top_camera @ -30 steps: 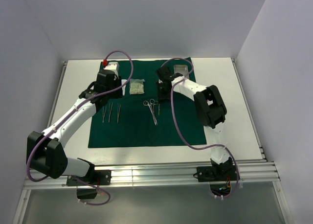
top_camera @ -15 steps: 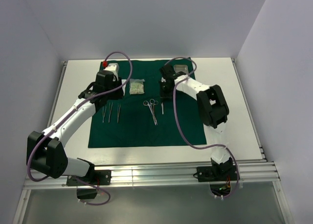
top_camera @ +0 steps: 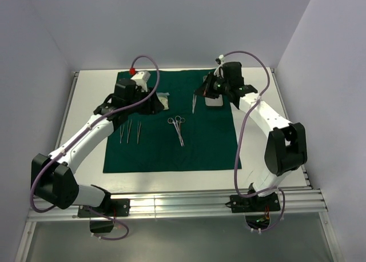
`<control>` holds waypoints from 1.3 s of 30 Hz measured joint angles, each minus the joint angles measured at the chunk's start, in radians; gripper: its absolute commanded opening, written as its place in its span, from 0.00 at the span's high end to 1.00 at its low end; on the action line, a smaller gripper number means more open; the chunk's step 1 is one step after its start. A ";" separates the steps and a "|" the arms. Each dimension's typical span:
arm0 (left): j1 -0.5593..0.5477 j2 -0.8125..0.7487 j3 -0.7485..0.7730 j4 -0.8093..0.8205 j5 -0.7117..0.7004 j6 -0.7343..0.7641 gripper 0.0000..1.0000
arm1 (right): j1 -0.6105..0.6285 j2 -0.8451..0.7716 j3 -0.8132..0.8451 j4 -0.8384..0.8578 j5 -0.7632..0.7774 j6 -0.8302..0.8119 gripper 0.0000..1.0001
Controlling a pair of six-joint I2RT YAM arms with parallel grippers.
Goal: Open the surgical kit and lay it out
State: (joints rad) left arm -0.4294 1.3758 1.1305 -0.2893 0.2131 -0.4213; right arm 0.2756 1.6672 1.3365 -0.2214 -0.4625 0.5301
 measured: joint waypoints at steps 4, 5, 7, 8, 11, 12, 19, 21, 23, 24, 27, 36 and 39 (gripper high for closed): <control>-0.095 0.042 0.077 -0.002 -0.016 -0.008 0.49 | 0.032 -0.021 -0.001 0.048 0.006 0.068 1.00; -0.113 0.055 0.092 -0.002 -0.018 -0.011 0.51 | 0.041 -0.021 -0.001 0.047 0.011 0.076 1.00; -0.146 0.083 0.115 0.001 -0.019 -0.015 0.53 | 0.056 -0.021 -0.002 0.040 0.026 0.084 1.00; -0.161 0.100 0.121 0.001 -0.019 -0.018 0.54 | 0.065 -0.021 -0.002 0.041 0.032 0.084 1.00; -0.188 0.143 0.138 -0.008 -0.024 -0.020 0.58 | 0.095 -0.021 -0.001 0.037 0.055 0.086 1.00; -0.195 0.159 0.147 -0.013 -0.027 -0.021 0.60 | 0.101 -0.021 -0.001 0.034 0.058 0.087 1.00; -0.211 0.213 0.189 -0.032 -0.027 -0.037 0.68 | 0.126 -0.021 -0.002 0.023 0.077 0.087 1.00; -0.212 0.213 0.189 -0.030 -0.027 -0.037 0.68 | 0.126 -0.021 -0.002 0.020 0.078 0.087 1.00; -0.214 0.213 0.189 -0.030 -0.027 -0.039 0.69 | 0.126 -0.021 -0.002 0.018 0.078 0.087 1.00; -0.216 0.213 0.189 -0.030 -0.026 -0.040 0.69 | 0.126 -0.021 -0.002 0.018 0.077 0.087 1.00; -0.220 0.213 0.188 -0.030 -0.026 -0.040 0.69 | 0.128 -0.021 -0.002 0.018 0.077 0.088 1.00; -0.234 0.213 0.185 -0.029 -0.024 -0.040 0.70 | 0.131 -0.021 -0.002 0.018 0.076 0.090 1.00; -0.236 0.213 0.180 -0.030 -0.024 -0.041 0.71 | 0.131 -0.021 -0.002 0.018 0.076 0.090 1.00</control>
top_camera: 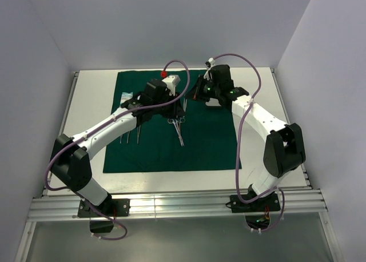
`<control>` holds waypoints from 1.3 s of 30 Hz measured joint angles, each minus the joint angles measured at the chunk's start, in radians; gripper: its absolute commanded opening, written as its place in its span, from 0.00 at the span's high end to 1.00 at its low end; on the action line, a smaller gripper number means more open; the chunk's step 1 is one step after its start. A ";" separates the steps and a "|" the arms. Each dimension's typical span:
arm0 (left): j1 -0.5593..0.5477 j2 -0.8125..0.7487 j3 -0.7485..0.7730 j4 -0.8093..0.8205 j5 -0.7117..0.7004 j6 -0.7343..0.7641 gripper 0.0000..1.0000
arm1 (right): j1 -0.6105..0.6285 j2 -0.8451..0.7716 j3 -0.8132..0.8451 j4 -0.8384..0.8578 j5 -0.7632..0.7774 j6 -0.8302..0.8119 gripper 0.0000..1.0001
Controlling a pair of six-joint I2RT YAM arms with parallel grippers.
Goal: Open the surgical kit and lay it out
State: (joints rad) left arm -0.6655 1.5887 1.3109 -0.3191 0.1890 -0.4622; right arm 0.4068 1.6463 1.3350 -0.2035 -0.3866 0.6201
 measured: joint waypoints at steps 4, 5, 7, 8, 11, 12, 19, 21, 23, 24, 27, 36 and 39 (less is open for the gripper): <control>0.000 0.000 -0.001 0.000 -0.001 0.000 0.74 | 0.002 0.000 0.000 0.000 -0.001 0.000 1.00; 0.000 0.000 -0.002 0.000 -0.002 0.000 0.75 | 0.002 0.000 0.000 0.000 -0.001 0.000 1.00; 0.000 0.000 -0.002 0.000 -0.002 0.000 0.76 | 0.003 0.000 0.000 0.000 -0.003 0.000 1.00; 0.000 0.000 -0.002 0.000 -0.002 0.000 0.77 | 0.004 0.000 0.000 0.000 -0.005 0.000 1.00; 0.000 0.000 -0.002 0.000 -0.002 0.000 0.79 | 0.006 0.000 0.000 0.000 -0.008 0.000 1.00; 0.000 0.000 -0.002 0.000 -0.002 0.000 0.79 | 0.007 0.000 0.000 0.000 -0.010 0.000 1.00; 0.000 0.000 -0.002 -0.001 -0.002 0.001 0.80 | 0.009 0.000 0.000 0.000 -0.020 0.000 1.00; 0.000 0.000 -0.002 -0.001 -0.002 0.001 0.82 | 0.010 0.000 0.000 0.000 -0.022 0.000 1.00; 0.000 0.000 -0.002 -0.001 -0.002 0.001 0.84 | 0.010 0.000 0.000 0.000 -0.022 0.000 1.00; 0.000 0.000 -0.002 -0.001 -0.003 0.001 0.86 | 0.010 0.000 0.000 0.000 -0.022 0.000 1.00; 0.000 0.000 -0.002 -0.001 -0.003 0.001 0.88 | 0.011 0.000 0.000 0.000 -0.023 0.000 1.00; 0.000 0.000 -0.010 -0.002 -0.018 0.001 1.00 | 0.013 0.000 0.000 -0.003 -0.023 0.001 1.00; 0.000 0.000 -0.017 -0.001 -0.022 -0.004 1.00 | 0.014 0.000 0.000 -0.009 -0.025 0.001 0.96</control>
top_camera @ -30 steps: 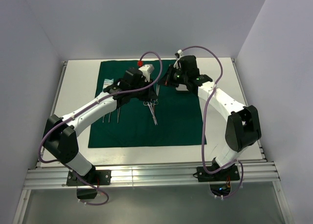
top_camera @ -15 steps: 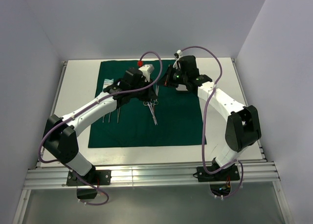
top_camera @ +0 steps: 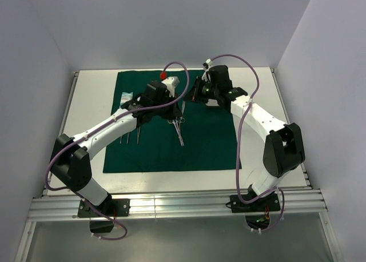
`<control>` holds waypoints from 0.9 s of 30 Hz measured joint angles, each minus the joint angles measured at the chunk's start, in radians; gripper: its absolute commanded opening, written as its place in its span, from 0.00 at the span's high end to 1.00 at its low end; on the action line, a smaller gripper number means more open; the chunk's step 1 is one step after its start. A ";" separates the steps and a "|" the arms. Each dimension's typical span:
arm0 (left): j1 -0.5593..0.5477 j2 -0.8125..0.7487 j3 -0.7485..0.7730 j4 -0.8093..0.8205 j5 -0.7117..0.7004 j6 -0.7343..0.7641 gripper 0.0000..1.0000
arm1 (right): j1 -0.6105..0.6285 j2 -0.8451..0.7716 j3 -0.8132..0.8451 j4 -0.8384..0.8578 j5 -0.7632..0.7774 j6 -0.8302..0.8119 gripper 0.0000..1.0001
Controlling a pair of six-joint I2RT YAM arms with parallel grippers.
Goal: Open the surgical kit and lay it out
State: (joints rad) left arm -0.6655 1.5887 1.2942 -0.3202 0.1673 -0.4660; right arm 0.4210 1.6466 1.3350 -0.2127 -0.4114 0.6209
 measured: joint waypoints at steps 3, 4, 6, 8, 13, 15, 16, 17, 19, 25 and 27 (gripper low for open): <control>0.000 -0.001 -0.014 0.002 -0.012 -0.002 1.00 | 0.001 0.011 0.011 -0.016 -0.010 0.005 0.62; 0.000 -0.001 -0.023 0.001 -0.017 -0.003 1.00 | 0.002 0.014 0.014 -0.019 -0.013 0.008 0.37; 0.000 -0.004 -0.046 0.000 -0.034 -0.006 1.00 | 0.003 0.019 0.015 -0.021 -0.018 0.017 0.23; 0.001 -0.014 -0.076 -0.001 -0.050 -0.011 1.00 | 0.004 0.020 0.017 -0.027 -0.019 0.018 0.06; 0.030 -0.090 -0.172 -0.009 -0.083 -0.024 1.00 | 0.006 0.021 0.021 -0.031 -0.017 0.018 0.00; 0.056 -0.129 -0.212 -0.012 -0.102 -0.024 1.00 | 0.007 0.021 0.021 -0.037 -0.015 0.018 0.00; 0.075 -0.150 -0.235 -0.015 -0.111 -0.024 1.00 | 0.006 0.021 0.021 -0.040 -0.014 0.017 0.00; 0.092 -0.165 -0.254 -0.016 -0.119 -0.023 1.00 | 0.006 0.021 0.021 -0.043 -0.011 0.017 0.00; 0.136 -0.192 -0.301 -0.024 -0.142 -0.018 1.00 | 0.006 0.022 0.021 -0.046 -0.005 0.014 0.00; 0.220 -0.206 -0.417 -0.061 -0.192 0.027 1.00 | 0.006 0.030 0.021 -0.056 0.004 0.012 0.00; 0.227 -0.196 -0.423 -0.070 -0.196 0.046 1.00 | 0.006 0.033 0.021 -0.059 0.005 0.011 0.00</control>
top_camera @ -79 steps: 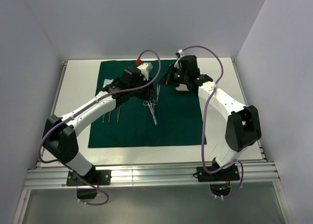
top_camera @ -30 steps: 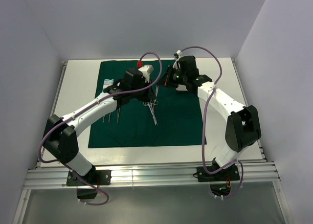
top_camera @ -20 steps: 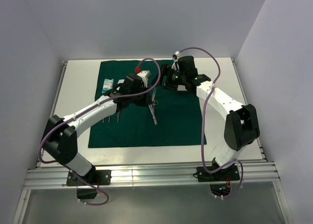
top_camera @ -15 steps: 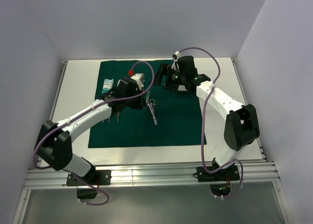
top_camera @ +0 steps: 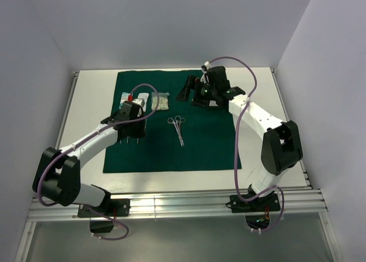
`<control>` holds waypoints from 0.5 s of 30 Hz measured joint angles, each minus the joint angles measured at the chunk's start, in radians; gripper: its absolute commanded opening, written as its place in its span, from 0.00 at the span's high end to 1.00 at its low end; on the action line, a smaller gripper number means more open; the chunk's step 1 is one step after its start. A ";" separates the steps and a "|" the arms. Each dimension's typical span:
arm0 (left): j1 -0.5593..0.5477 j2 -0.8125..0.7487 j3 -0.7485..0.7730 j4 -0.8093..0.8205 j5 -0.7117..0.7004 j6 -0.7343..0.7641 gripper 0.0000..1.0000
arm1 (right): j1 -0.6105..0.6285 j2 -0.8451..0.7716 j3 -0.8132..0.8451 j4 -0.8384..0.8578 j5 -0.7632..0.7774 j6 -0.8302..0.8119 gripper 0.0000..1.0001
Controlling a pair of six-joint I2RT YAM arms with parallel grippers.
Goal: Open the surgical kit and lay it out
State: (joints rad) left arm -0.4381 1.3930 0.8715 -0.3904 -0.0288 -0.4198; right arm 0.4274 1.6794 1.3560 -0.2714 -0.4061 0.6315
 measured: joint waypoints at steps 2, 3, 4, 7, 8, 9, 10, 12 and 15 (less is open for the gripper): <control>0.008 0.027 0.006 0.001 -0.003 0.016 1.00 | 0.000 0.005 0.001 0.000 0.001 0.000 0.00; 0.011 0.045 0.010 0.001 -0.003 0.019 1.00 | 0.000 0.008 0.002 0.000 0.002 0.000 0.00; 0.014 0.061 0.014 0.000 -0.003 0.021 1.00 | 0.000 0.011 0.003 -0.001 0.002 0.000 0.00; 0.021 0.117 0.027 0.000 -0.001 0.033 1.00 | 0.000 0.016 0.005 -0.004 0.002 0.000 0.00; 0.023 0.139 0.031 0.000 0.002 0.035 1.00 | 0.000 0.016 0.006 -0.004 0.002 -0.001 0.00; 0.024 0.153 0.033 0.000 0.006 0.037 1.00 | 0.000 0.016 0.006 -0.005 0.002 -0.001 0.00; 0.025 0.164 0.035 0.000 0.008 0.038 1.00 | 0.000 0.016 0.006 -0.004 0.002 -0.001 0.00; 0.024 0.184 0.039 0.000 0.015 0.037 1.00 | 0.000 0.016 0.006 -0.005 0.002 -0.001 0.00; 0.025 0.198 0.048 -0.002 0.024 0.036 1.00 | 0.000 0.016 0.006 -0.006 0.002 -0.001 0.00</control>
State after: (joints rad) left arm -0.4133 1.5909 0.9195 -0.3923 -0.0044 -0.3836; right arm 0.4274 1.6951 1.3617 -0.2771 -0.4046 0.6304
